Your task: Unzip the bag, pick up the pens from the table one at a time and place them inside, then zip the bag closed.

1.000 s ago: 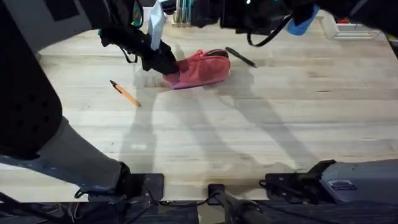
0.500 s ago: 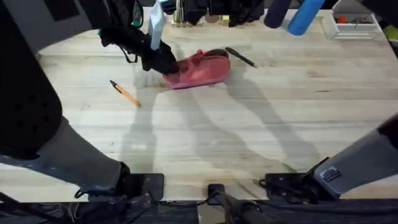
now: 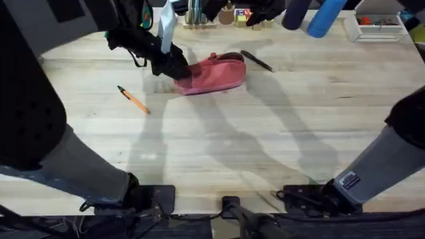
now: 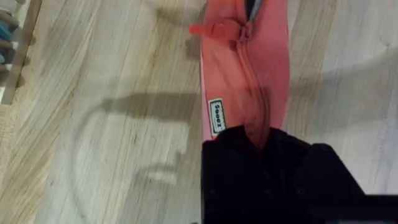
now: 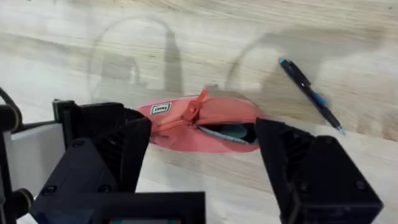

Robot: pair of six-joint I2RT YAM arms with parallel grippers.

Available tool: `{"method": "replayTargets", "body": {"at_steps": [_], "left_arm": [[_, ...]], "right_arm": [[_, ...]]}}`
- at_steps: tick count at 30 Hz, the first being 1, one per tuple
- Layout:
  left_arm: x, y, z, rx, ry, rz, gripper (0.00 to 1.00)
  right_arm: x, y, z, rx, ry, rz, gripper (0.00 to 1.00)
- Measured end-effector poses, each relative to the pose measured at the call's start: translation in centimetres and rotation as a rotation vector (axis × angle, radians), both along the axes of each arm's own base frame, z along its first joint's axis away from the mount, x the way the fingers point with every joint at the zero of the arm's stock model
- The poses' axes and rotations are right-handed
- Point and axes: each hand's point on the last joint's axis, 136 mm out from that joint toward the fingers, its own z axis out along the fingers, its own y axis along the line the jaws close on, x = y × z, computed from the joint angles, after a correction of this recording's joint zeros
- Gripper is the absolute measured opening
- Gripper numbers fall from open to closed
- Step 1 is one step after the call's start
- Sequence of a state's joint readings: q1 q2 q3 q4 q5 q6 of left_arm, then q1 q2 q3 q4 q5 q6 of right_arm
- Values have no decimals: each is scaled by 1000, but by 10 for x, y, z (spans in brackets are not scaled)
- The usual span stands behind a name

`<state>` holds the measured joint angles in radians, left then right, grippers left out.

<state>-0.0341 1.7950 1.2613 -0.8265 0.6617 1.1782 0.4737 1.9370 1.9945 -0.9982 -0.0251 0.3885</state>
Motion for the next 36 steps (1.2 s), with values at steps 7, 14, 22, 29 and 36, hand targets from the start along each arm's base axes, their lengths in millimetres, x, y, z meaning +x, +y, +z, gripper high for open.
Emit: {"method": "replayTargets", "body": {"at_steps": [7,14,22,29,36], "left_arm": [[0,0,0,0,0,0,42],[0,0,0,0,0,0,42],[0,0,0,0,0,0,42],[0,0,0,0,0,0,42],[0,0,0,0,0,0,42]], "right_arm": [[0,2,-4,-6,6,21,996],[3,6,-21,-20,38,44,996],[3,9,-33,-30,62,72,995],[2,11,-37,-37,64,115,995],[2,19,-62,-39,116,152,996]]}}
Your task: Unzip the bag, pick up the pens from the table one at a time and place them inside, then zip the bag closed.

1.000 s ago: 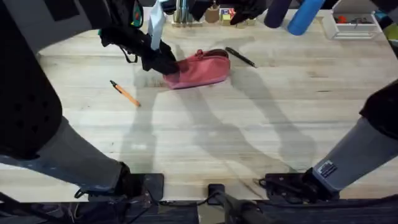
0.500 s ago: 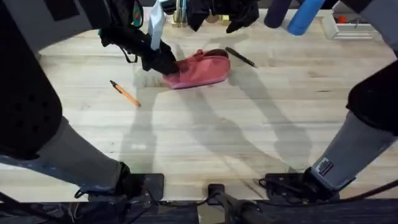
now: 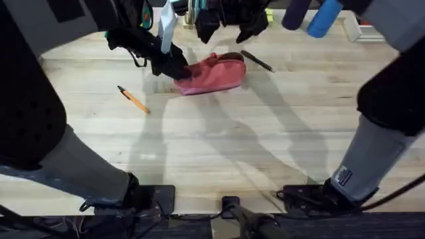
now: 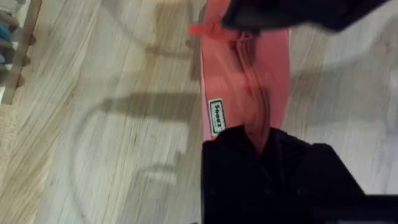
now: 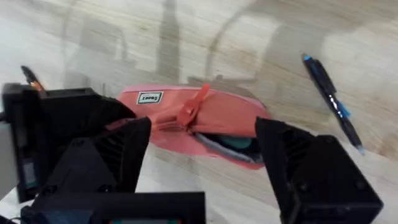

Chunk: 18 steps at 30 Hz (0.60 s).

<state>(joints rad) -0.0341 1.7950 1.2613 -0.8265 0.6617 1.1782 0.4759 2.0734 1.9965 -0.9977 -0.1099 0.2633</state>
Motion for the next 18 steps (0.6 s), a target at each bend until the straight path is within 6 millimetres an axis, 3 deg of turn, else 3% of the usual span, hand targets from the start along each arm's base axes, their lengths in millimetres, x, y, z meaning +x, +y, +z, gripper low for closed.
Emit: {"method": "replayTargets", "body": {"at_steps": [5,18], "left_arm": [[0,0,0,0,0,0,42],[0,0,0,0,0,0,42]], "right_arm": [[0,5,-17,-7,32,14,996],[-2,22,-31,21,51,72,996]]}}
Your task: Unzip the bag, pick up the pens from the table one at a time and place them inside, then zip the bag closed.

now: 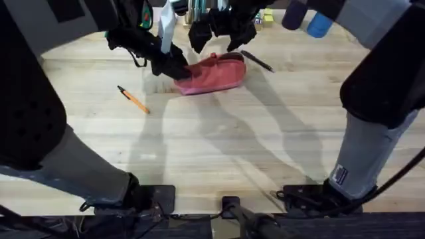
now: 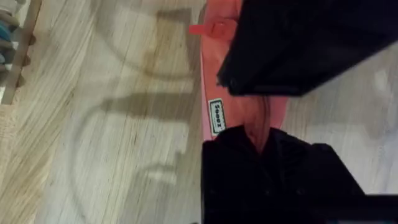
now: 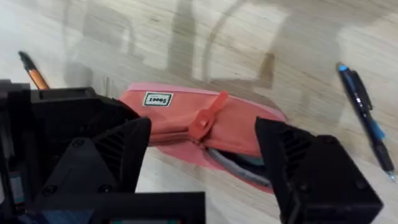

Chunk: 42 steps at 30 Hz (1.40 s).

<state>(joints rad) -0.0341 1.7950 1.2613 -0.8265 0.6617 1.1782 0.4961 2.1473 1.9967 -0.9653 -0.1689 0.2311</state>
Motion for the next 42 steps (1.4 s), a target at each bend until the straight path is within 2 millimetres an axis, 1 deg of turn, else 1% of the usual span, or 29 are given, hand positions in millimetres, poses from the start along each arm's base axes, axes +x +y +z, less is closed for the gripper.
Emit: {"method": "replayTargets", "body": {"at_steps": [8,15,25,28,33,40,42], "left_arm": [[0,0,0,0,0,0,42],[0,0,0,0,0,0,42],[0,0,0,0,0,0,42],[0,0,0,0,0,0,42],[0,0,0,0,0,0,42],[0,0,0,0,0,0,42],[0,0,0,0,1,0,42]], "right_arm": [[-3,4,-4,0,11,15,989],[-8,9,-12,-9,29,28,984],[-10,8,-13,-17,40,31,900],[-11,7,-13,-19,42,31,845],[-11,7,-13,-19,41,31,805],[-10,7,-14,-21,40,29,629],[-10,7,-14,-21,39,29,560]]}}
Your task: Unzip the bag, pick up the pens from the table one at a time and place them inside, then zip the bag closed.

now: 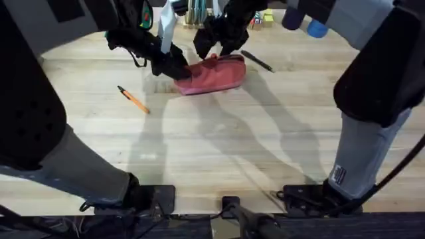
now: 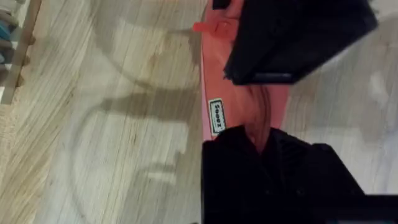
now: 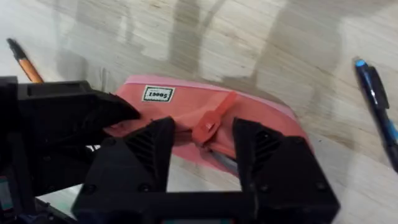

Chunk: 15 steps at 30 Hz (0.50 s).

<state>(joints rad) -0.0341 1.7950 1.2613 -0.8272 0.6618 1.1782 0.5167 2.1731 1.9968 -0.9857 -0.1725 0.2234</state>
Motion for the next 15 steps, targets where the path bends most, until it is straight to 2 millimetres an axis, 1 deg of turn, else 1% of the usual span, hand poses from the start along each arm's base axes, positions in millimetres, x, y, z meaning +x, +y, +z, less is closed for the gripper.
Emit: {"method": "replayTargets", "body": {"at_steps": [5,11,13,15], "left_arm": [[0,0,0,0,0,0,42],[0,0,0,0,2,0,42],[-1,0,0,1,4,0,42],[-1,0,0,2,6,0,42]], "right_arm": [[0,0,0,1,-1,0,390],[0,0,0,0,-1,-1,226],[1,-2,0,-3,-2,-5,118],[2,-3,0,-5,-3,-9,57]]}}
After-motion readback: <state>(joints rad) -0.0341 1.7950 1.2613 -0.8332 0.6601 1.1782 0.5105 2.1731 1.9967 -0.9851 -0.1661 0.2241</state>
